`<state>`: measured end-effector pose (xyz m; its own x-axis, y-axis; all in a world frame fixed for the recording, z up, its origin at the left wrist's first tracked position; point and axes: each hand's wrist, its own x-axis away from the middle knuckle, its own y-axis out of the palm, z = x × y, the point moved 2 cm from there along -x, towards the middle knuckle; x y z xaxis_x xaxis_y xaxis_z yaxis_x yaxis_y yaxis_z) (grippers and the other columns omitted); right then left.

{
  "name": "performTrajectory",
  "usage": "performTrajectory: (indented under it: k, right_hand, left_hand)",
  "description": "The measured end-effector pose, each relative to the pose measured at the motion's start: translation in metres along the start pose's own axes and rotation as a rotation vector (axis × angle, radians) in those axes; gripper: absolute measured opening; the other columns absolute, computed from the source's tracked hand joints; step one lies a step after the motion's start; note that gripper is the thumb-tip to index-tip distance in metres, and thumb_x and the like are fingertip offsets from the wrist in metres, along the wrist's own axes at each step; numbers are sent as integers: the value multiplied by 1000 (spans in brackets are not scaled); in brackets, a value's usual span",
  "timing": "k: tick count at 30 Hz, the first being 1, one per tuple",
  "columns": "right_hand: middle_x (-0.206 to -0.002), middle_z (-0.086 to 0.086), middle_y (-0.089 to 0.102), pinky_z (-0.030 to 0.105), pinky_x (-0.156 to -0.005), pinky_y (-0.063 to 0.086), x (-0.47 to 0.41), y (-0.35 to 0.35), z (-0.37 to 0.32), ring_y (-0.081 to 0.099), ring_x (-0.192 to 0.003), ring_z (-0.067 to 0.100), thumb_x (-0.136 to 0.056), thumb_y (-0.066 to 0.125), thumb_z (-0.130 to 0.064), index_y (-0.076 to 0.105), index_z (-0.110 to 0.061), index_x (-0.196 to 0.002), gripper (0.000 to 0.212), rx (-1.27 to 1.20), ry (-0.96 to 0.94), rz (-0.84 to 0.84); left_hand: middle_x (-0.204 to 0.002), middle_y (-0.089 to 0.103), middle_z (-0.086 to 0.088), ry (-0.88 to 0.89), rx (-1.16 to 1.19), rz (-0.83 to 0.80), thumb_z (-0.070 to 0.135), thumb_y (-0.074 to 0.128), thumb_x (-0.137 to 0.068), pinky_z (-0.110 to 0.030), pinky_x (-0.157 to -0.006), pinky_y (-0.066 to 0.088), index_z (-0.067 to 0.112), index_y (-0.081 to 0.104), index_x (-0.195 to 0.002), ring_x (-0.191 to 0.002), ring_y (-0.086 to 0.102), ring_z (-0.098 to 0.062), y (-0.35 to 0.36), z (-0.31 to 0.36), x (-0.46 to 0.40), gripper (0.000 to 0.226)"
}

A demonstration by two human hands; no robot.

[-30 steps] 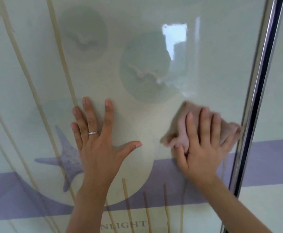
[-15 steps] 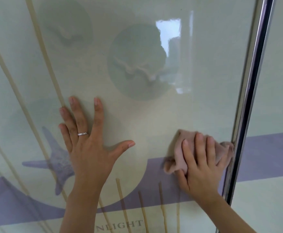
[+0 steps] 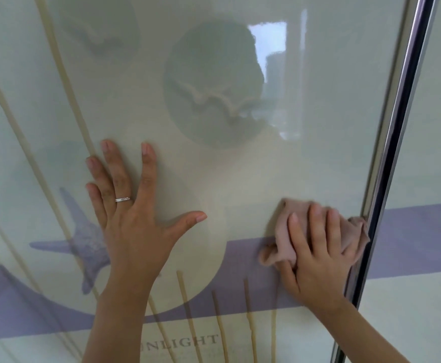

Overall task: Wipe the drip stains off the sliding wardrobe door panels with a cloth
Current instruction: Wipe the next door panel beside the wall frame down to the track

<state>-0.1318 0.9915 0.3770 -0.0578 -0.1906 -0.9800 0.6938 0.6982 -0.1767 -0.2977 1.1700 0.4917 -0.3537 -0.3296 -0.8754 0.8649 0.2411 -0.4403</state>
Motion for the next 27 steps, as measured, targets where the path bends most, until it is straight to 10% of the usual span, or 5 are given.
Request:
performTrajectory:
  k: [27]
  right_hand:
    - [-163, 1, 8, 73, -107, 2, -1, 9, -50, 7, -149, 24, -98, 27, -48, 19, -27, -154, 60, -24, 6, 50]
  left_hand:
    - [-154, 0, -23, 2, -44, 7, 83, 40, -63, -49, -111, 3, 23, 8, -148, -139, -6, -38, -2, 0, -1, 109]
